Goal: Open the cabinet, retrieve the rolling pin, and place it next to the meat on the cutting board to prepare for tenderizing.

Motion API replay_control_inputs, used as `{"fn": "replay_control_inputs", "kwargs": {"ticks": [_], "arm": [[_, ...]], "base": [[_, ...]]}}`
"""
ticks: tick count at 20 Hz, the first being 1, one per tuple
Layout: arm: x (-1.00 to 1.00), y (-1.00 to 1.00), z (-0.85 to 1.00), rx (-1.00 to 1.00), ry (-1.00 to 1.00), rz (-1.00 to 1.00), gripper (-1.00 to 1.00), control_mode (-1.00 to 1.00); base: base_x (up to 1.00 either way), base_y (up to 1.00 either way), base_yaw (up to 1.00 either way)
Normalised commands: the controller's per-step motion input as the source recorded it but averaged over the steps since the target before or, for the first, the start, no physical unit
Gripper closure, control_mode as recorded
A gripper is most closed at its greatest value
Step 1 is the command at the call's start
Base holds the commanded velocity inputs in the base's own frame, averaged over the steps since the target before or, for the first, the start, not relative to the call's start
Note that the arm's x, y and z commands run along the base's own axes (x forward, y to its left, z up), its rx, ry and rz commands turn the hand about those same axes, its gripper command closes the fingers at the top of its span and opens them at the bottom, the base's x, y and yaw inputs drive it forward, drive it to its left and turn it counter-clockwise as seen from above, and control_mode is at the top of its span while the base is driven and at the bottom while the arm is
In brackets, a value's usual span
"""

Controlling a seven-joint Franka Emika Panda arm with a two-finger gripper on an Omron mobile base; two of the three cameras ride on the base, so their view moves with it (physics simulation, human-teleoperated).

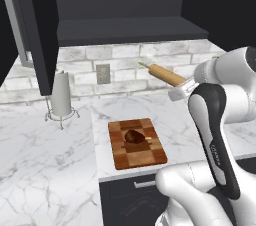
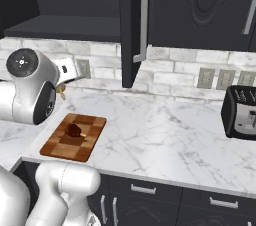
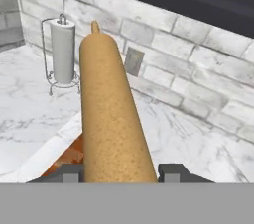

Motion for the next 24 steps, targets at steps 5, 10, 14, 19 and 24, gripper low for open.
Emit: {"fn": "replay_control_inputs", "kwargs": {"ticks": [5,10,14,19,24], "arm": [[-0.18,0.36,-0.55,-0.14,0.06,0.23,1.00,-1.00],[0.00,0.44,-0.54,-0.14,0.06,0.26,1.00,-1.00],[0.00,0.33,-0.51,-0.15,0.06,0.18,1.00,-1.00],[0.00,0.04,-0.48,-0.08,0.00,0.13,1.00,-1.00],[0.00,0.00,-0.51,-0.01,0.00,0.14,1.00,-1.00]], "base": [[0.00,0.00,0.00],[0.00,0.00,0.00],[0.00,0.00,0.00],[0.00,0.00,0.00],[0.00,0.00,0.00]]}}
